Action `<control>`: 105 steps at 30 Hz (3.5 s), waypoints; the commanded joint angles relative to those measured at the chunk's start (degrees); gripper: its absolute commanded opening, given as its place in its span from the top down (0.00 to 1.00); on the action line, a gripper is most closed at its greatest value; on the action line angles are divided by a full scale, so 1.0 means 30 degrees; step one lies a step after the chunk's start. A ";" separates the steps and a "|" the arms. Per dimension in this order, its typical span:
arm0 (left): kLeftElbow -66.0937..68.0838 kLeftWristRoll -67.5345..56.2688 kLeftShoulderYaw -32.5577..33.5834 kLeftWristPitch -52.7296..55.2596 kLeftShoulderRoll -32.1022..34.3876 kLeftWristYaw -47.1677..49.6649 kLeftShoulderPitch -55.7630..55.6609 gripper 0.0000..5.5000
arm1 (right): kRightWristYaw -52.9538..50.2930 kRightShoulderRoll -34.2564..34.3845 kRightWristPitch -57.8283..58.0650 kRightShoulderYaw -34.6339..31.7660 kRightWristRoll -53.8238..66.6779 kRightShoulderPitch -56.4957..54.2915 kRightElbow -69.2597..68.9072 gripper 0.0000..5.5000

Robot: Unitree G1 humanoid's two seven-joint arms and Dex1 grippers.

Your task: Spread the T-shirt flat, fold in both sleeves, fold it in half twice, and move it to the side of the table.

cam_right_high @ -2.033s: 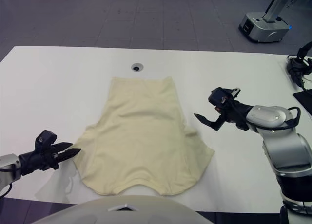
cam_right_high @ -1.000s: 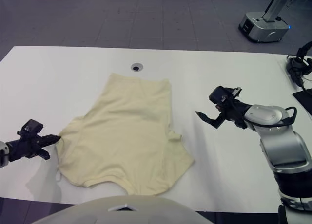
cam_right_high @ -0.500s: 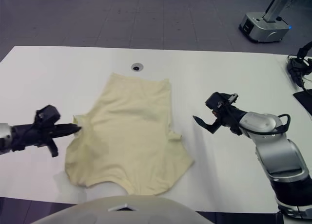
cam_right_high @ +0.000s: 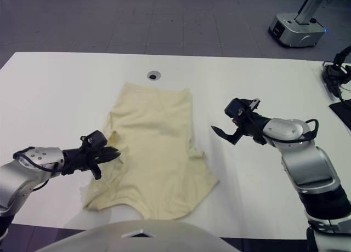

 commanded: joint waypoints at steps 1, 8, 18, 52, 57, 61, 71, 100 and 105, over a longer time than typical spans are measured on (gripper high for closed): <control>-0.0844 -0.1648 0.2063 0.0736 -0.0598 -0.0117 -0.0038 0.71 | -0.0521 0.0753 0.3173 -0.1893 0.1321 0.1138 -0.1097 0.02; -0.1672 -0.5192 0.9621 0.2231 -0.2341 0.1038 0.1258 0.48 | 0.0474 0.3010 1.3498 -0.7305 0.5908 0.2926 -0.4106 0.02; -0.3105 -0.6197 1.2155 0.3601 -0.4897 0.5301 0.2273 0.18 | 0.0993 0.0946 1.5225 -0.6779 1.0527 0.5882 -0.4070 0.02; -0.2125 -0.6423 1.0542 0.3480 -0.3211 0.6154 0.0972 0.02 | -0.2179 0.2035 1.4793 -0.4766 1.1556 0.4681 -0.3799 1.00; -0.2298 -0.6348 1.0558 0.3453 -0.3297 0.6220 0.1167 0.02 | -0.1799 0.0535 1.3424 -0.4674 1.0632 0.3571 -0.1562 1.00; -0.2636 -0.6387 1.0625 0.3470 -0.3543 0.6440 0.1540 0.02 | -0.0989 -0.1247 1.1522 -0.4010 0.9483 0.2085 0.1220 1.00; -0.3294 -0.6538 1.0820 0.3300 -0.4081 0.6999 0.2499 0.02 | 0.0982 -0.2745 1.1848 -0.3466 1.0746 0.0546 -0.0353 1.00; -0.2884 -0.6122 0.8248 0.2452 -0.1197 0.4260 0.2606 0.02 | -0.2089 0.1347 0.9710 -0.2161 0.9948 -0.2508 -0.1356 0.59; -0.3760 -0.5792 0.8487 0.1095 0.0108 0.1627 0.4960 0.02 | 0.4681 -0.5163 0.1994 -0.0766 0.6562 0.3206 -0.2872 0.44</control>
